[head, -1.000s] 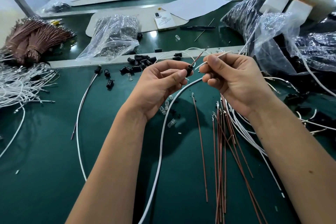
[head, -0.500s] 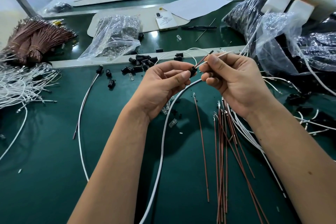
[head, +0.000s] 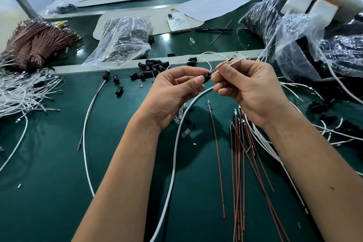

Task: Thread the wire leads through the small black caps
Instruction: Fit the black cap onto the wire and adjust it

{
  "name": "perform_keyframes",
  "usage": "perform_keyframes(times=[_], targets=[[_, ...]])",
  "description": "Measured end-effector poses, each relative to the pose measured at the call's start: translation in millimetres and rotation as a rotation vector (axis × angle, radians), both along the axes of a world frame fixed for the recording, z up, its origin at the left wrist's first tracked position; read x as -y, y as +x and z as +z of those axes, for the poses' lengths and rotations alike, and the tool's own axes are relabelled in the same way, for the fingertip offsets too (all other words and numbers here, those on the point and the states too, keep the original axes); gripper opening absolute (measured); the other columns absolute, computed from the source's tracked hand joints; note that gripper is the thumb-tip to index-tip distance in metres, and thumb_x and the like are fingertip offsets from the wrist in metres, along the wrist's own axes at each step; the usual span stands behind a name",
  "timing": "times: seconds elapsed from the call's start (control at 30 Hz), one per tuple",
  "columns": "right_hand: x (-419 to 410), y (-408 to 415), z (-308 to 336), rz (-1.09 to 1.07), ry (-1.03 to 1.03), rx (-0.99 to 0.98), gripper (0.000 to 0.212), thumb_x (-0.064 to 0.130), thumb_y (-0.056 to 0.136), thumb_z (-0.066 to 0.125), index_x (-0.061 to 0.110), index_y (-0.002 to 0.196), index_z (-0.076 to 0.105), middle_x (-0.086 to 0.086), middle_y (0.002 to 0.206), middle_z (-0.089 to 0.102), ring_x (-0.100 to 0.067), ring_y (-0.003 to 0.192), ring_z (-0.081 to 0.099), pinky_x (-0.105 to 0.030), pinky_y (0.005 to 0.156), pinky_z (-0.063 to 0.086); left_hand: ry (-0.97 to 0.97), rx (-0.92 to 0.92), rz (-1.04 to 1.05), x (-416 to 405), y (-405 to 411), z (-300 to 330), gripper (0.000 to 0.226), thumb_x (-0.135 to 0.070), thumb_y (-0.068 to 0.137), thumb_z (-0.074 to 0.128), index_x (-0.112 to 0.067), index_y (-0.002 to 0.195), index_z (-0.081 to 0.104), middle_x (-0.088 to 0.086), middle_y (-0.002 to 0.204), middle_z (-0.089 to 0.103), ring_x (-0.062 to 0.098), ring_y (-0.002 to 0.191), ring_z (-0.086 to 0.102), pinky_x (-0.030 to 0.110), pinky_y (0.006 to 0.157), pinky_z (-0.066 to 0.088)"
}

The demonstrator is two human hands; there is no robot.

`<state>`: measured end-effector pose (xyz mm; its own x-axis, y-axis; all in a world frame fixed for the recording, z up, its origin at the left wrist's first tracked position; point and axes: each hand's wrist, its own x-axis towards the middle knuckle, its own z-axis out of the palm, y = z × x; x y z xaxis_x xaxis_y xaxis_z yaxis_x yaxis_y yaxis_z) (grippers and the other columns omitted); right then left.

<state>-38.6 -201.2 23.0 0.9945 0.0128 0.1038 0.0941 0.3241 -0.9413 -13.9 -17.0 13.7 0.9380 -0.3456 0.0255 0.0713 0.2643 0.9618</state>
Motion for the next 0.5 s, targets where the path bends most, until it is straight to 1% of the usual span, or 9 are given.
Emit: perform_keyframes(times=[0.13,0.33,0.4,0.5], targets=[[-1.7,-0.3,0.1,-0.009,-0.029,-0.002,0.022,0.022,0.082,0.074,0.003,0.092,0.070,-0.009,0.077,0.075,-0.015,0.059,0.069,-0.019,0.053,0.055,-0.003,0.000,0.007,0.5,-0.4,0.7,0.025,-0.011,0.078,0.071,-0.005,0.103,0.072,0.001,0.074,0.071,0.008,0.068,0.063,0.017,0.073,0.054],[-3.1,-0.6,-1.3,-0.039,-0.082,-0.018,0.017,0.026,0.079,0.078,0.011,0.087,0.074,-0.006,0.075,0.074,-0.013,0.058,0.067,-0.020,0.048,0.051,0.003,0.001,0.020,3.1,-1.1,0.5,0.026,-0.013,0.076,0.073,-0.005,0.102,0.072,0.001,0.073,0.071,0.008,0.066,0.062,0.016,0.071,0.054],[-2.9,0.1,-2.3,-0.056,-0.073,-0.033,0.017,0.025,0.080,0.078,0.011,0.087,0.074,-0.004,0.074,0.074,-0.012,0.057,0.065,-0.019,0.047,0.050,0.005,0.002,0.038,4.9,-1.5,0.0,0.024,-0.013,0.076,0.073,-0.006,0.099,0.073,0.002,0.074,0.071,0.009,0.065,0.062,0.017,0.070,0.054],[-2.3,1.4,-3.4,-0.088,-0.104,-0.041,0.013,0.020,0.086,0.077,0.008,0.087,0.073,-0.003,0.071,0.072,-0.012,0.056,0.063,-0.019,0.047,0.049,-0.010,-0.010,0.067,8.2,-1.9,-0.8,0.020,-0.012,0.077,0.073,-0.006,0.096,0.073,0.003,0.076,0.072,0.009,0.064,0.063,0.017,0.067,0.053]])
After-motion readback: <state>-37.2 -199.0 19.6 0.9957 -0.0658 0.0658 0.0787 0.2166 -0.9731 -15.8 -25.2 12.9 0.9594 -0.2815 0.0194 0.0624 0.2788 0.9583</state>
